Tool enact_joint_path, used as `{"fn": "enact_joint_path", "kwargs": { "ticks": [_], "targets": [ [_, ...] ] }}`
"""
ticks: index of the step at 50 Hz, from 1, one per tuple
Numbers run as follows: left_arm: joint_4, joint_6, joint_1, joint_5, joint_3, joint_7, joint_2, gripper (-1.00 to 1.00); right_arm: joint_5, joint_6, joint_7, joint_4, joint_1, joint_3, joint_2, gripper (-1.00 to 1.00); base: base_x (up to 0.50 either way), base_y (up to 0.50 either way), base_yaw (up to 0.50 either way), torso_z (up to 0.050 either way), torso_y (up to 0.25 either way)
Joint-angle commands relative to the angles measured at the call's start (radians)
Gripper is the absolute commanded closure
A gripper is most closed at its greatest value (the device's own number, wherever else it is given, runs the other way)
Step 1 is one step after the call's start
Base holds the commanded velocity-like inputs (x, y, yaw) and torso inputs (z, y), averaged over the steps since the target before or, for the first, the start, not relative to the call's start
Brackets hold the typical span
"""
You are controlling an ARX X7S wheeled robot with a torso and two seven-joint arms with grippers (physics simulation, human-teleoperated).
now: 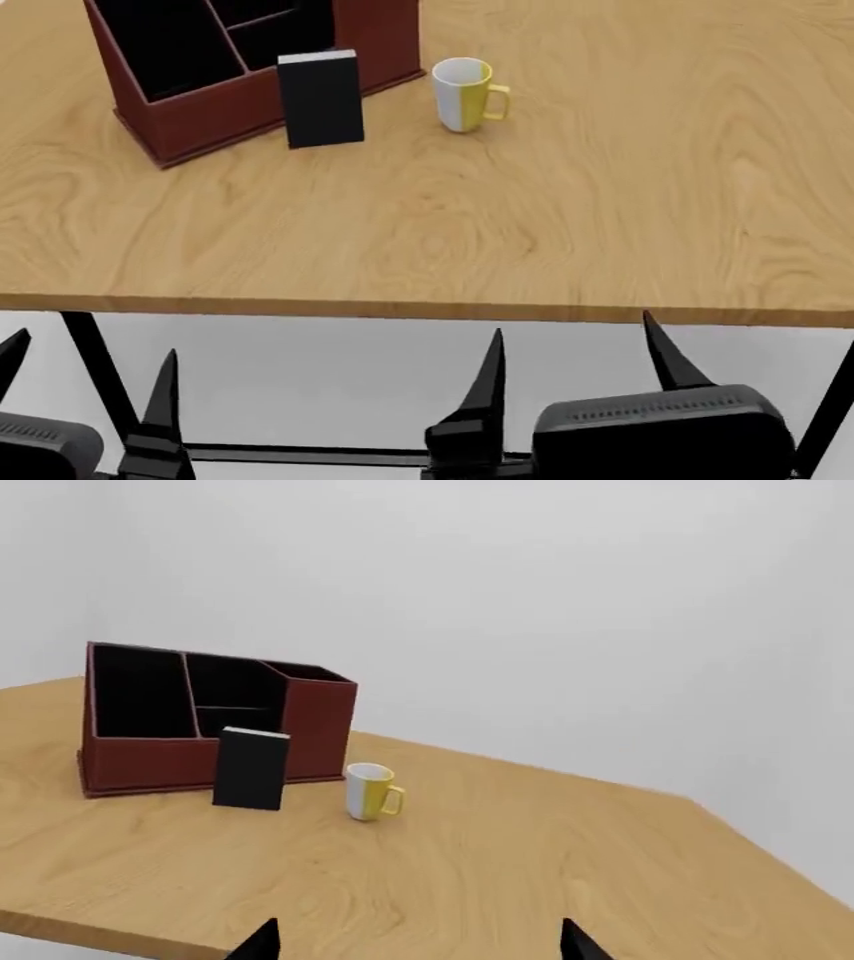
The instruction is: Pick up the book and place it in the front compartment of the caddy.
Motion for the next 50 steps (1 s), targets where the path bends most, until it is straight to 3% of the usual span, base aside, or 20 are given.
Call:
{"fn": "enact_joint_path", "kwargs": {
  "ticks": [1,24,50],
  "targets": [
    [0.015,-0.008,0.002,-0.010,0.003,-0.004,-0.006,-1.00,-0.009,0.015,0.015,0.010,0.015,-0.032,0.007,-1.00,0.50,0.05,0.00,0.000,0.000],
    [0.023,-0.013,-0.001,-0.022,0.015,-0.021,-0.020,-1.00,0.030,0.009,0.011,0.024,0.007,0.008,-0.001,-1.00,0.50,0.12,0.00,0.000,0.002],
    [0.036,0.001,0.015,-0.033,0.028,-0.036,-0.037,-1.00,0.014,0.045,0.032,0.022,0.035,-0.055,0.021,-1.00,0.50,0.00,0.00,0.000,0.001]
  ]
}}
